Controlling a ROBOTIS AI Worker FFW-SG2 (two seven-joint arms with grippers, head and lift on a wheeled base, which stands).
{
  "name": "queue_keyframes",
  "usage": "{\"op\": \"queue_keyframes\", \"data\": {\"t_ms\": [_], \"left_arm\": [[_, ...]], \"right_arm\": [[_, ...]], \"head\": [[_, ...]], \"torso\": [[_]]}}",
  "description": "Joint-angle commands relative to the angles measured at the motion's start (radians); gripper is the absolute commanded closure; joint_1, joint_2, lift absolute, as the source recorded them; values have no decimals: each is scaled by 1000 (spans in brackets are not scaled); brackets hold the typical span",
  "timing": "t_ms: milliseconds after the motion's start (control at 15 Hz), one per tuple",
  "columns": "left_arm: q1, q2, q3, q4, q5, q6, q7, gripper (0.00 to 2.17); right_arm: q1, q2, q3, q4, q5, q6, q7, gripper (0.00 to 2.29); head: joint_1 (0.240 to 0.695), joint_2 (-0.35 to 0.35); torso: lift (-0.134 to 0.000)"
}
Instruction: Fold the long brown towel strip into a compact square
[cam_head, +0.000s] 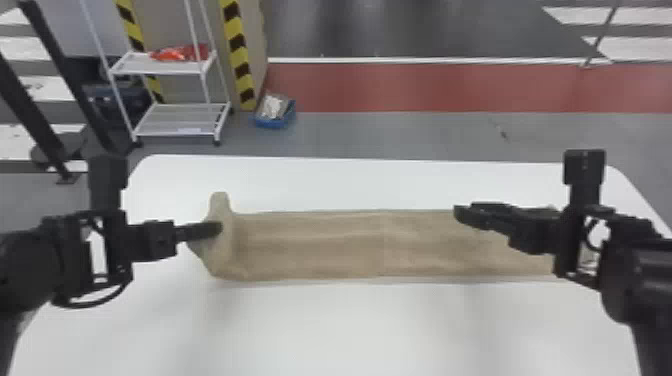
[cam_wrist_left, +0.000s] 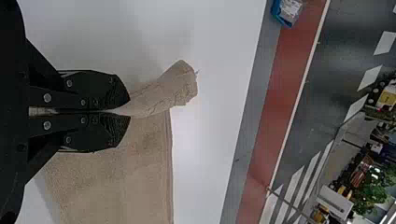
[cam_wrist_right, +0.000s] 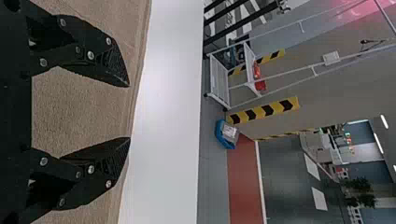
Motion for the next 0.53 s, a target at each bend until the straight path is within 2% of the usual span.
{"op": "queue_keyframes", "data": {"t_ms": [0, 200, 267, 467], "left_arm": [[-22, -2, -35, -42, 18, 38, 22, 1200], [-65, -19, -82, -51, 29, 87, 56, 1200], [-76, -36, -88, -49, 28, 87, 62, 1200], [-122, -57, -108, -37, 57, 157, 79, 1200]], "right_arm": [[1, 11, 41, 40, 2, 10, 0, 1956], [27, 26, 55, 109, -11, -73, -5, 1956], [27, 28, 67, 127, -11, -88, -14, 1956], [10, 26, 85, 170, -9, -98, -32, 1956]], "head": [[695, 45], [695, 58], [695, 56], [695, 42]], "torso": [[-124], [-124], [-124], [-124]]}}
